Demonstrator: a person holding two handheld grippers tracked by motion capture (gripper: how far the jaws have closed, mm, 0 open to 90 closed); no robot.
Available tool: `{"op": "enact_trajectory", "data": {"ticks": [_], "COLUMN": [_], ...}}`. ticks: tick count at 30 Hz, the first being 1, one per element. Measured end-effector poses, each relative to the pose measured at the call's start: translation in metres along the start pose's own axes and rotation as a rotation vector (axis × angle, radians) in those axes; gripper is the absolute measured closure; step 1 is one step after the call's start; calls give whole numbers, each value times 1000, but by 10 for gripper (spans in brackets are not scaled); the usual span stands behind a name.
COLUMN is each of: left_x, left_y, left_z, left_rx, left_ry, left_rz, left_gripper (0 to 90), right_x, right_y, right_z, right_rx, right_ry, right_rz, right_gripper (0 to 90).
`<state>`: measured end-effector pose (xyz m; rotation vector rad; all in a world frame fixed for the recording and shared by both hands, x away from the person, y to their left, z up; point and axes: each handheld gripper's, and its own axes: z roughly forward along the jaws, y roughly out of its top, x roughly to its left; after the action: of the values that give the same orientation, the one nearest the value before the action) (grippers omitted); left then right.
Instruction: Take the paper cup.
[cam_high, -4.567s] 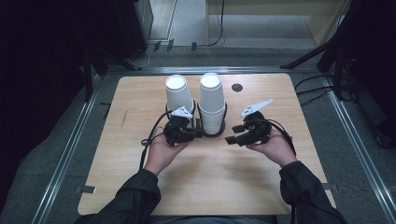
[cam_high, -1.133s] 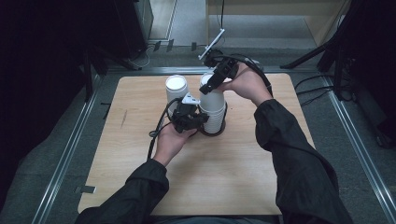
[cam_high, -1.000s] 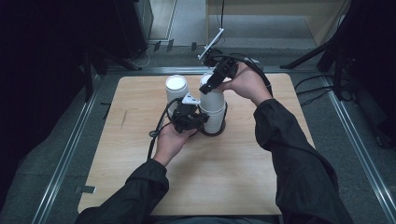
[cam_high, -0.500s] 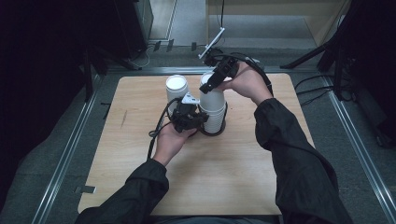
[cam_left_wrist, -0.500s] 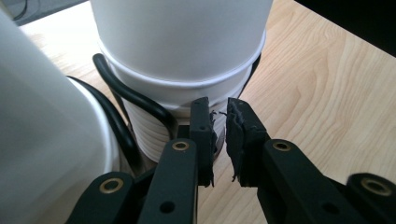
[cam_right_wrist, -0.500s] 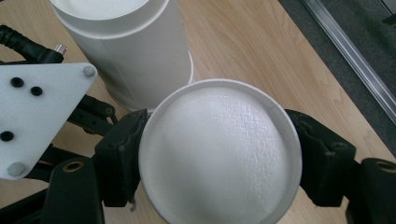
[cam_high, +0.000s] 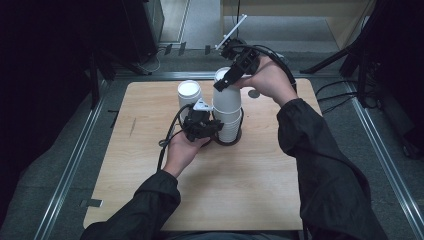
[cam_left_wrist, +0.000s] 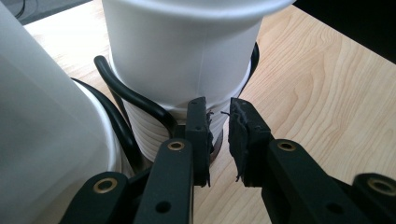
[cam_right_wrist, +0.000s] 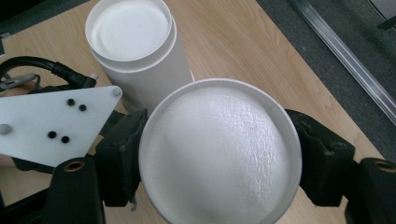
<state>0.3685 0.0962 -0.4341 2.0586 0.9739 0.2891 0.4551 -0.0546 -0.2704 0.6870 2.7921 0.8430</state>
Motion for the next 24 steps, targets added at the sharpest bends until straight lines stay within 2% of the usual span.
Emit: {"op": "enact_trajectory", "data": {"ticks": [3, 6, 7, 11, 12, 15, 19, 24], "left_x": [1, 0, -1, -2, -2, -2, -2, -2], "left_y": [0, 0, 1, 2, 2, 3, 3, 3], "left_z": [0, -1, -1, -2, -3, -6, -11, -17], "left_rx": [5, 6, 7, 8, 9, 4, -2, -6], "left_ry": [-15, -21, -31, -46, -62, -71, -95, -117], "left_rz": [0, 4, 3, 6, 0, 6, 7, 2], "left_gripper": [758, 753, 750, 734, 728, 709, 673, 595], "right_x": [0, -1, 0, 3, 4, 3, 8, 12], "right_y": [3, 4, 6, 7, 7, 7, 5, -5], "right_z": [-8, -16, -24, -35, -41, -55, -72, -91], "right_rx": [20, 8, -6, -11, -13, -27, -37, -53], "right_ry": [-6, -4, 3, -8, -20, -5, 5, -16], "right_rz": [-3, 13, 10, 1, -4, 7, -9, -16], "right_gripper": [271, 271, 271, 271, 271, 271, 271, 270]}}
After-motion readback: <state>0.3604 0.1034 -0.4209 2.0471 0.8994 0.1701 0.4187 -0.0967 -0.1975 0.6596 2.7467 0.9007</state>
